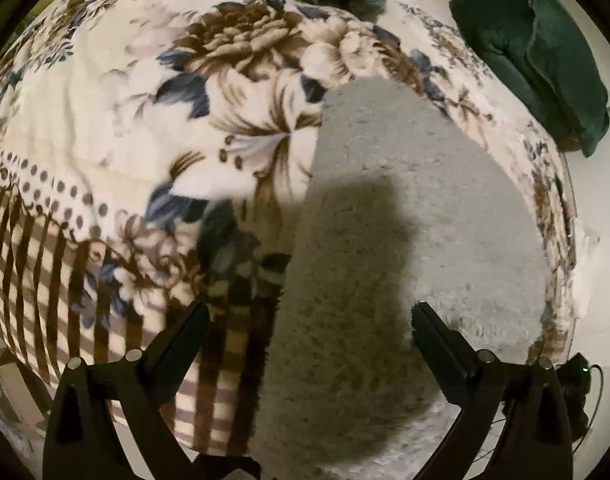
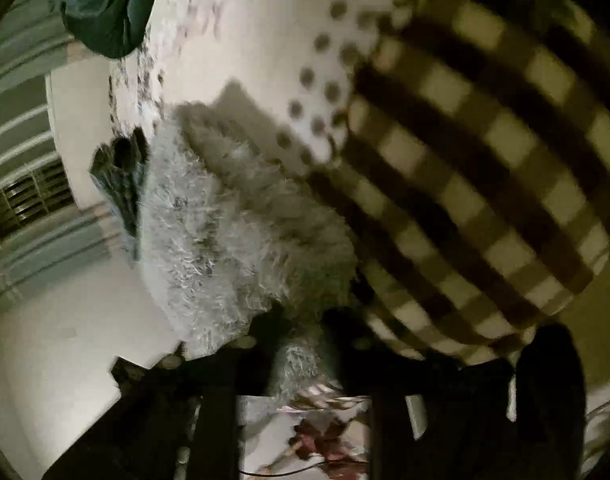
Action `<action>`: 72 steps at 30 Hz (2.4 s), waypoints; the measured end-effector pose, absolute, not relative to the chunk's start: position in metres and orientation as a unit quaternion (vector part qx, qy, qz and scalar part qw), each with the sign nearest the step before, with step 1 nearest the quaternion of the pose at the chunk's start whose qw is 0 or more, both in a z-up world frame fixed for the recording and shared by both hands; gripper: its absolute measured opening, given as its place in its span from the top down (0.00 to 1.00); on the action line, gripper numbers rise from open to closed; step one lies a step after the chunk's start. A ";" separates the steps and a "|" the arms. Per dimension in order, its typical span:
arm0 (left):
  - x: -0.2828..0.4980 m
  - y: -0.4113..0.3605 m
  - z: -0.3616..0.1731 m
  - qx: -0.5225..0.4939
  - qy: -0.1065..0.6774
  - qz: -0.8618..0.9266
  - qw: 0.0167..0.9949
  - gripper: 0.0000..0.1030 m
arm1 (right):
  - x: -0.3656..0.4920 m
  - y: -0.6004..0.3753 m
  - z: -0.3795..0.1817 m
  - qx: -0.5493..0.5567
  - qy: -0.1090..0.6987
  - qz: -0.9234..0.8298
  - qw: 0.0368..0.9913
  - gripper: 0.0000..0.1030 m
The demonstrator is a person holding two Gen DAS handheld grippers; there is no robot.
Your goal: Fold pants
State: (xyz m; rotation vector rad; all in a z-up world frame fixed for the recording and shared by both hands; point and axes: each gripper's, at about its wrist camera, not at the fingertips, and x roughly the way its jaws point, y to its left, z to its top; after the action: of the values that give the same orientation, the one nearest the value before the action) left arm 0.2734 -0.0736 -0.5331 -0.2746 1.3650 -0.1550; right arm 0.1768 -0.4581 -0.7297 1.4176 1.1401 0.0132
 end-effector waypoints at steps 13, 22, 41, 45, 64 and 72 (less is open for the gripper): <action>0.300 -0.097 -0.564 -0.185 0.630 -0.168 0.735 0.00 | 0.202 -0.408 -0.761 0.591 0.504 0.124 0.618 0.06; 0.298 -0.083 -0.578 -0.248 0.623 -0.221 0.708 0.12 | 0.214 -0.384 -0.756 0.579 0.490 0.157 0.633 0.12; 0.343 -0.033 -0.378 -0.321 0.523 -0.253 0.748 0.51 | 0.257 -0.360 -0.557 0.498 0.477 0.170 0.704 0.62; 0.410 -0.007 -0.329 -0.333 0.489 -0.260 0.763 0.51 | 0.319 -0.347 -0.492 0.474 0.452 0.186 0.732 0.62; 0.770 0.119 -0.427 -0.306 0.513 -0.231 0.768 0.50 | 0.733 -0.207 -0.501 0.441 0.452 0.152 0.760 0.62; 0.753 0.130 -0.459 -0.295 0.539 -0.213 0.760 0.39 | 0.734 -0.193 -0.538 0.386 0.508 0.119 0.761 0.43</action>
State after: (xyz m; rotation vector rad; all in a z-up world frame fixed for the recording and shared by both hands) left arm 0.7532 0.1304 -0.4590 -0.6426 1.1735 -0.4630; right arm 0.7340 -0.1927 -0.5378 0.8412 1.1059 0.2582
